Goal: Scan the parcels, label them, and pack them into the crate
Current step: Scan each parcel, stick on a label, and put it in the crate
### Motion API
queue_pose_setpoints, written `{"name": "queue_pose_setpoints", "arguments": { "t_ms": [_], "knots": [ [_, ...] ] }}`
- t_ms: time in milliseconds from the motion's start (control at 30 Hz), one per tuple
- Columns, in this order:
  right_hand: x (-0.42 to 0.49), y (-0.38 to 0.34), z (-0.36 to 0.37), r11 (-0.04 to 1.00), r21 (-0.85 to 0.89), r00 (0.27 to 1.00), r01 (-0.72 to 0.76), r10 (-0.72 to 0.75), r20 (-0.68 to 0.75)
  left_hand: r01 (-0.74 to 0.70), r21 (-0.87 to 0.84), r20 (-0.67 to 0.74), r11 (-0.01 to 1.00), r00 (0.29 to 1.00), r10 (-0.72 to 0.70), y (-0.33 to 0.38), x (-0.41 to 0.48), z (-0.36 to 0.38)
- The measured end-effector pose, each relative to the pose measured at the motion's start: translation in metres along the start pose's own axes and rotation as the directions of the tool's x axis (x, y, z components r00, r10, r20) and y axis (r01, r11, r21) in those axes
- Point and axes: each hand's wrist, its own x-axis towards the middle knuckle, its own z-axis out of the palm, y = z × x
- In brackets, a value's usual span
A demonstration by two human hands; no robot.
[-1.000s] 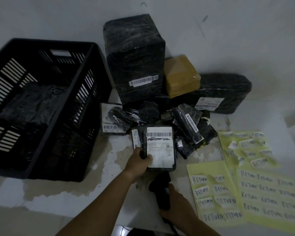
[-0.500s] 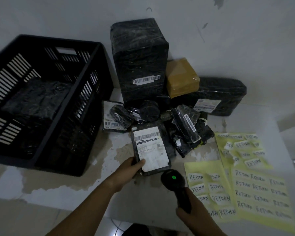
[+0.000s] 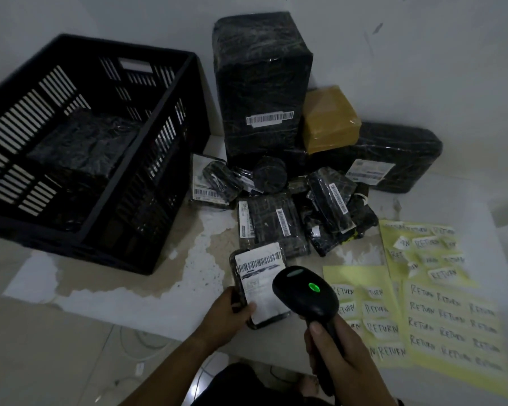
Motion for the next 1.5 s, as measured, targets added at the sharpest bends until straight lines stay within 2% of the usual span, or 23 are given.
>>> {"name": "queue_pose_setpoints", "arguments": {
  "t_ms": [100,233,433,667,900,1500],
  "knots": [
    [-0.005,-0.011,0.002,0.998,-0.005,0.998,0.062,-0.063,-0.002,-0.02,-0.022,-0.066,1.0,0.998,0.018,-0.003,0.005,0.0],
    [-0.007,-0.012,0.003,0.992,-0.072,0.994,0.108,-0.108,0.004,-0.017,0.029,-0.042,0.999,0.999,0.018,-0.008,0.011,-0.003],
    [-0.011,-0.008,0.003,0.985,-0.112,0.991,0.133,-0.134,-0.005,-0.009,0.104,-0.046,0.995,0.999,0.014,-0.011,0.012,-0.002],
    [-0.01,-0.015,0.002,0.991,-0.065,0.993,0.118,-0.117,0.029,-0.003,0.135,-0.067,0.991,0.998,0.012,-0.012,0.014,-0.001],
    [-0.007,-0.011,0.0,0.975,-0.137,0.985,0.174,-0.172,0.031,-0.025,0.096,-0.056,0.995,0.998,0.031,-0.019,0.018,-0.004],
    [-0.002,-0.01,-0.003,0.973,-0.17,0.987,0.154,-0.146,0.06,-0.003,0.028,-0.055,1.0,0.998,0.005,-0.006,0.017,-0.007]
  ]
}}
